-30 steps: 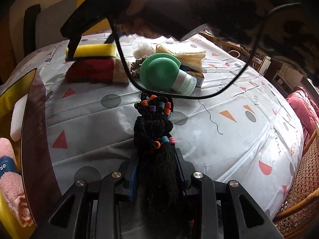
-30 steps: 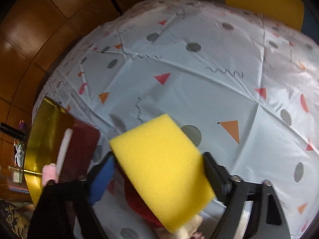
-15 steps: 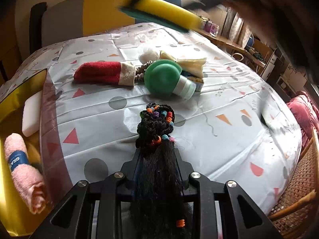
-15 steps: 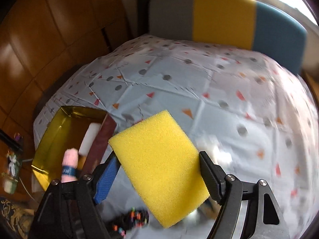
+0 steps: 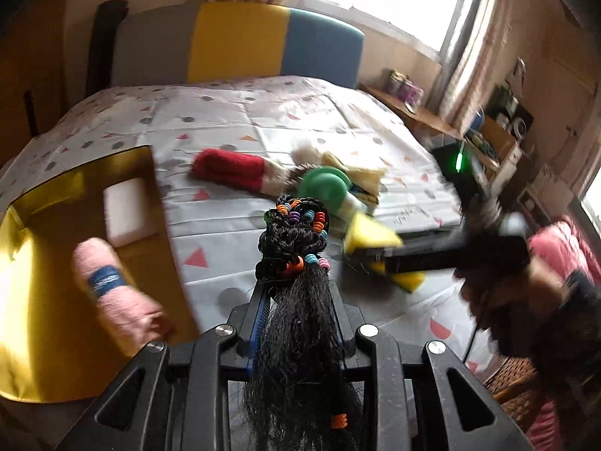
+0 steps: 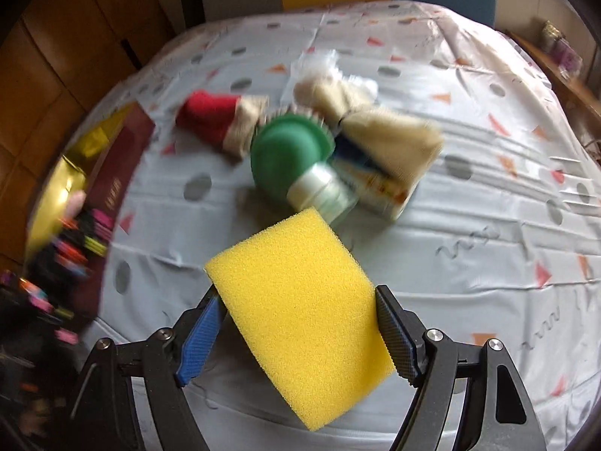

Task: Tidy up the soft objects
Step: 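Grasp the yellow sponge with the right tool while the left tool holds the hair extension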

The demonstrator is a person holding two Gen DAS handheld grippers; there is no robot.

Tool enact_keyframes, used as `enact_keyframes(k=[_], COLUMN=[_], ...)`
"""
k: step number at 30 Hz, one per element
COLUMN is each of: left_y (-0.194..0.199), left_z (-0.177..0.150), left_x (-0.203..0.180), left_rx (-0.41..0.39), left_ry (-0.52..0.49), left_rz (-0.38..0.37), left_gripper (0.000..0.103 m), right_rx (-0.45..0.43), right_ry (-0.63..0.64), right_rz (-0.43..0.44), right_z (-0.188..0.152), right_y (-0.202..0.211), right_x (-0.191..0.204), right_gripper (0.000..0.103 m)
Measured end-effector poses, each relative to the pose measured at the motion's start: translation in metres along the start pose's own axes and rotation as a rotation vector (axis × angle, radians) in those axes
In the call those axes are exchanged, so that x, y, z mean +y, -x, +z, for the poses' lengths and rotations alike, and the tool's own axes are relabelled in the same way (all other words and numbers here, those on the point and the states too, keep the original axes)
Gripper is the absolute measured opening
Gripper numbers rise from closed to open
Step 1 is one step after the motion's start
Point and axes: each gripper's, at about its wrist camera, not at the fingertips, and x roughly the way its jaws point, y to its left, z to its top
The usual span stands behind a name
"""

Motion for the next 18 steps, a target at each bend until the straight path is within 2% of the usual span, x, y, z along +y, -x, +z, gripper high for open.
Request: enact_keyframes(k=[5, 9, 13, 18], left_y=[0.03, 0.047, 0.044, 0.015], left_z=[0.012, 0.023, 0.032, 0.048], left_x=[0.046, 0.098, 0.145, 0.191], left_rx=[-0.031, -0.064, -0.063, -0.01], left_ry=[0.131, 0.227, 0.292, 0.334], left_rz=[0.049, 0.149, 0.239, 0.311], left_gripper=[0.028, 0.028, 0.028, 0.028], right_rx=[-0.008, -0.006, -0.003, -0.001], right_ry=[0.084, 0.115, 0.132, 0.153], right_rz=[-0.057, -0.081, -0.093, -0.105], right_z=[-0.007, -0.007, -0.008, -0.008], right_y=[-0.006, -0.009, -0.01, -0.013], right_x=[0.01, 0.014, 0.016, 0.02], right_gripper=[0.079, 0.08, 0.08, 0.08])
